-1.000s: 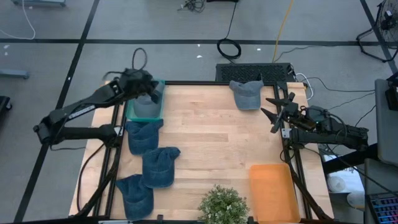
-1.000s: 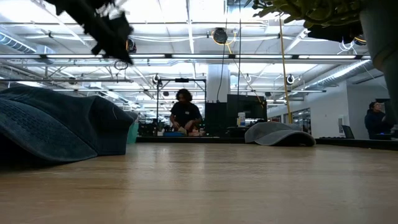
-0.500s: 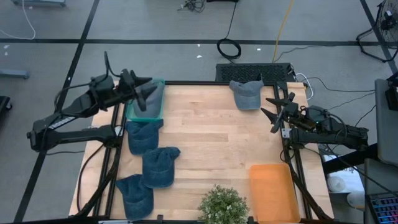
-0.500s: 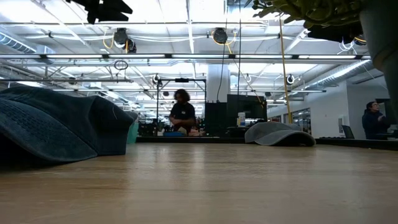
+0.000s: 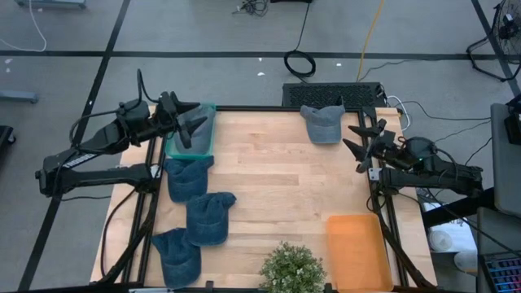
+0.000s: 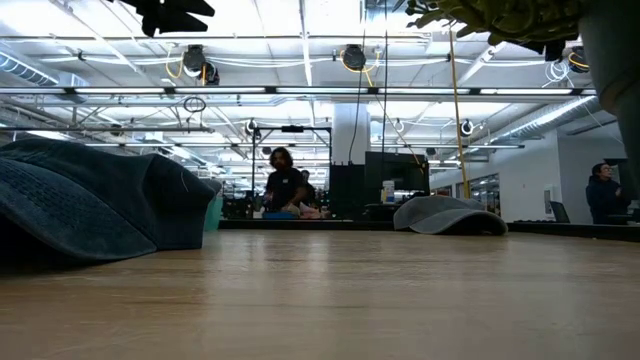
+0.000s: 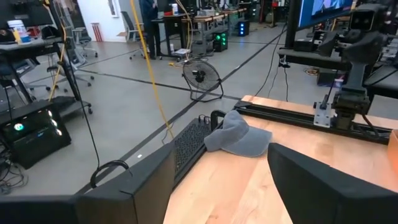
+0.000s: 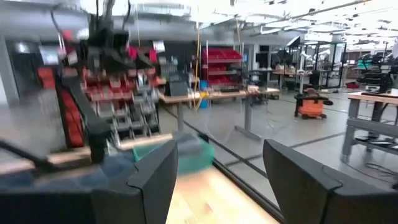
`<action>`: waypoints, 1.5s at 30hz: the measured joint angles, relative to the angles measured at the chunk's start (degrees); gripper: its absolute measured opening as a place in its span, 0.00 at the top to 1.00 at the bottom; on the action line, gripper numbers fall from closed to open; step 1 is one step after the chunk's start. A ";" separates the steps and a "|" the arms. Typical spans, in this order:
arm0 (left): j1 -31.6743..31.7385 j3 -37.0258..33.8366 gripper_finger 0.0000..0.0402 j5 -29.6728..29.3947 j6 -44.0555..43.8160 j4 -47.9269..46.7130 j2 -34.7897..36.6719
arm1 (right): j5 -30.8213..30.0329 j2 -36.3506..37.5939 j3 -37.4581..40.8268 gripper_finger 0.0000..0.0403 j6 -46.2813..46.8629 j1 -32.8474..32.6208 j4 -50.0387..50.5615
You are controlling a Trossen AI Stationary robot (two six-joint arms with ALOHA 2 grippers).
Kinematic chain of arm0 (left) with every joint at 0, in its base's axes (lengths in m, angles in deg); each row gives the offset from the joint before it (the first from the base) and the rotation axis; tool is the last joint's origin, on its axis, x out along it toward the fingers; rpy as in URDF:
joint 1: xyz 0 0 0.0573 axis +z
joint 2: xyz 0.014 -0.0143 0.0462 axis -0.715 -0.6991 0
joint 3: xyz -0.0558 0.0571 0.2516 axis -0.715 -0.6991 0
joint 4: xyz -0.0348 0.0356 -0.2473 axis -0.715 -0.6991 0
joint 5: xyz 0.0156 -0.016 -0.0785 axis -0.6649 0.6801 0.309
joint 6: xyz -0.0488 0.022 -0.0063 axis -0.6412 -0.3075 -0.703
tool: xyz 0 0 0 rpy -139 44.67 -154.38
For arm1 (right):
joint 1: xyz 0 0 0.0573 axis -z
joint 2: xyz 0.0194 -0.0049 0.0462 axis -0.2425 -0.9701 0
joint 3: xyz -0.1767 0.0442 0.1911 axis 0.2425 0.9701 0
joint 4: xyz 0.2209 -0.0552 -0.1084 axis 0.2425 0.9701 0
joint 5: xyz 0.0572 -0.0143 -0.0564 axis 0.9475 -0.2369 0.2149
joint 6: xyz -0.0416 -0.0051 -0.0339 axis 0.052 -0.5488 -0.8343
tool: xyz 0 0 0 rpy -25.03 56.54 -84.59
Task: Pick & Place hat
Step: Put the gray cap into the green bin
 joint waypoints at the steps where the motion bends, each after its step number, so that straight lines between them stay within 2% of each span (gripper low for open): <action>1: 0.00 -0.01 0.35 0.00 0.00 0.01 0.00 | -0.02 -0.01 0.00 0.44 0.48 0.00 -0.37; 12: 0.02 -0.01 0.34 -0.02 -0.90 0.34 -0.07 | -0.35 -0.46 0.00 0.45 3.33 0.02 1.58; 15: 0.02 -0.01 0.35 -0.02 -1.31 0.45 -0.39 | -1.20 -3.98 0.00 0.45 -0.27 0.02 -3.87; 18: 0.04 -0.01 0.36 -0.02 -1.11 0.34 -0.41 | -5.51 -11.48 -2.78 0.46 -7.35 0.14 -6.10; 21: 0.04 -0.01 0.36 -0.02 -1.11 0.38 -0.37 | -11.75 -23.67 -13.30 0.48 -10.94 3.00 8.41; 26: 0.04 -0.01 0.34 -0.02 -1.09 0.36 -0.37 | -11.80 -46.05 -32.04 0.52 -12.79 14.71 35.35; 28: 0.04 -0.01 0.34 -0.02 -1.09 0.36 -0.39 | -9.68 -53.98 -38.50 0.53 -14.36 20.79 43.54; 31: 0.02 -0.01 0.35 -0.03 -1.09 0.37 -0.38 | 0.67 -64.33 -45.91 0.53 -16.84 30.73 51.76; 33: 0.02 -0.01 0.35 -0.02 -1.07 0.36 -0.39 | 6.65 -70.59 -49.16 0.52 -19.25 36.40 52.87; 35: 0.02 -0.01 0.36 -0.02 -1.07 0.36 -0.39 | 8.93 -75.68 -51.84 0.50 -22.10 41.06 52.67; 38: 0.02 -0.01 0.35 -0.02 -1.07 0.36 -0.39 | 9.44 -81.57 -54.69 0.46 -26.03 45.50 51.98; 43: 0.04 -0.01 0.34 -0.03 -1.07 0.36 -0.39 | 20.73 -86.59 -55.76 0.40 -28.00 50.06 51.57; 45: 0.04 -0.01 0.34 -0.02 -1.07 0.37 -0.39 | 21.74 -88.51 -55.76 0.39 -28.22 51.05 51.55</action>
